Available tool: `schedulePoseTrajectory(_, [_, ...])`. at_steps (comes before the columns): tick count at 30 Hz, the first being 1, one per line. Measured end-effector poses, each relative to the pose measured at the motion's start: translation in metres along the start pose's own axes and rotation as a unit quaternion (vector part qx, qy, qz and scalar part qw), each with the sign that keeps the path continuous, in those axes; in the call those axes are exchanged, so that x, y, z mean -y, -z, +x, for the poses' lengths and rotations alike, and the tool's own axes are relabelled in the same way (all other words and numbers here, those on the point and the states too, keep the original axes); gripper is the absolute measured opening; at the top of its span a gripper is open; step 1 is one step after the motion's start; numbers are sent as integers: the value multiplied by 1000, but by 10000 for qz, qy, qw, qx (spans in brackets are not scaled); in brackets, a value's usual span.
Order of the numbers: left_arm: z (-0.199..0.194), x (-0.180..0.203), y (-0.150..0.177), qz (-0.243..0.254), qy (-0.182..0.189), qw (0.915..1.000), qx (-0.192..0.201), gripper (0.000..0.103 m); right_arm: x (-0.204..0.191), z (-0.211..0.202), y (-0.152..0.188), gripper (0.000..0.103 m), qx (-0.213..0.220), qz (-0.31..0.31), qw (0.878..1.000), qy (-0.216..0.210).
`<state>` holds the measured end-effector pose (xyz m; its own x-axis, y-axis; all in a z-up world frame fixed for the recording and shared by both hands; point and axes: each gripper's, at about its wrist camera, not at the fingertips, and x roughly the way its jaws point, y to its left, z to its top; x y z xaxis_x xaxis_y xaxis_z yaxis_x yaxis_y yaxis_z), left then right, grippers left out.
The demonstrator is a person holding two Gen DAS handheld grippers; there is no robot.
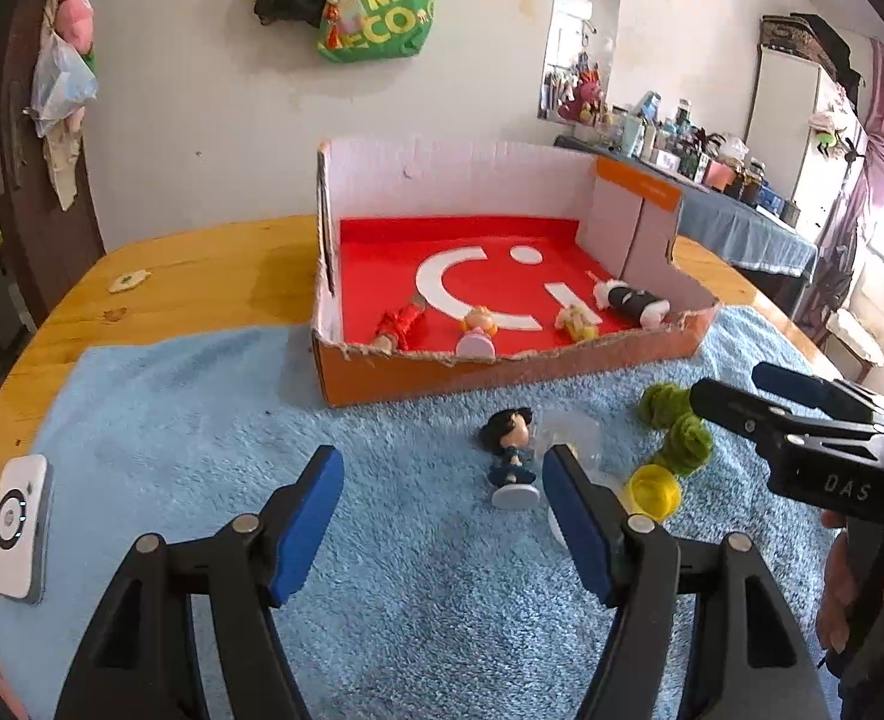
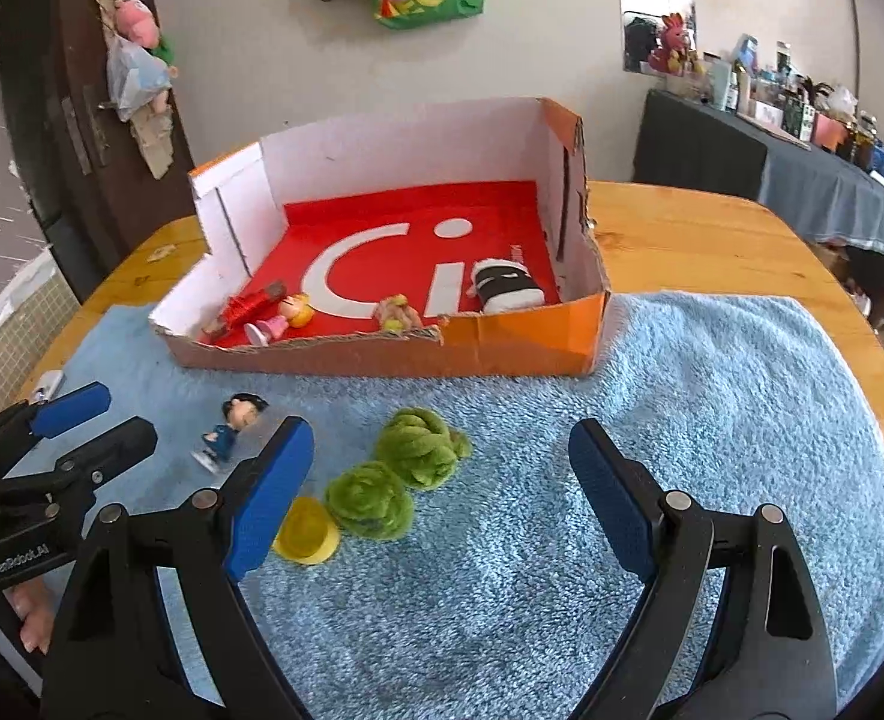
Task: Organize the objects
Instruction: 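Withdraw both tools from the box toward the boy figurine and plush balls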
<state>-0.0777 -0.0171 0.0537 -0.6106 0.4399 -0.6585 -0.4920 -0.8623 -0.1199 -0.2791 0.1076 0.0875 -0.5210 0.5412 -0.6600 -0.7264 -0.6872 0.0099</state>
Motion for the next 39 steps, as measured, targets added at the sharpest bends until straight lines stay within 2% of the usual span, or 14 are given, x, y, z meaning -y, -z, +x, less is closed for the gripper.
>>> schedulePoseTrajectory(7, [12,-4,-4,78,212,9997,-127,71,0,7,3,87,-109,-66,9997,194])
schedulePoseTrajectory(14, [15,-2,-2,146,259,9994,-199,71,-7,5,7,87,-97,-623,9969,471])
schedulePoseTrajectory(19, [7,-1,1,-56,251,9997,58,71,-9,-1,11,87,89,-701,9970,304])
schedulePoseTrajectory(21, [3,3,5,-158,103,9996,232,71,-9,-6,16,87,249,-695,9971,188])
schedulePoseTrajectory(26, [2,15,15,-313,-126,9991,263,71,-10,-12,22,88,517,-759,9958,16])
schedulePoseTrajectory(29, [3,18,17,-383,-319,9983,315,71,-4,-10,20,88,480,-562,9973,34])
schedulePoseTrajectory(33, [9,18,16,-416,-543,9975,201,71,0,0,17,88,180,-413,9990,48])
schedulePoseTrajectory(39, [20,19,8,-394,-395,9984,-35,71,6,6,16,88,-39,-256,9996,-67])
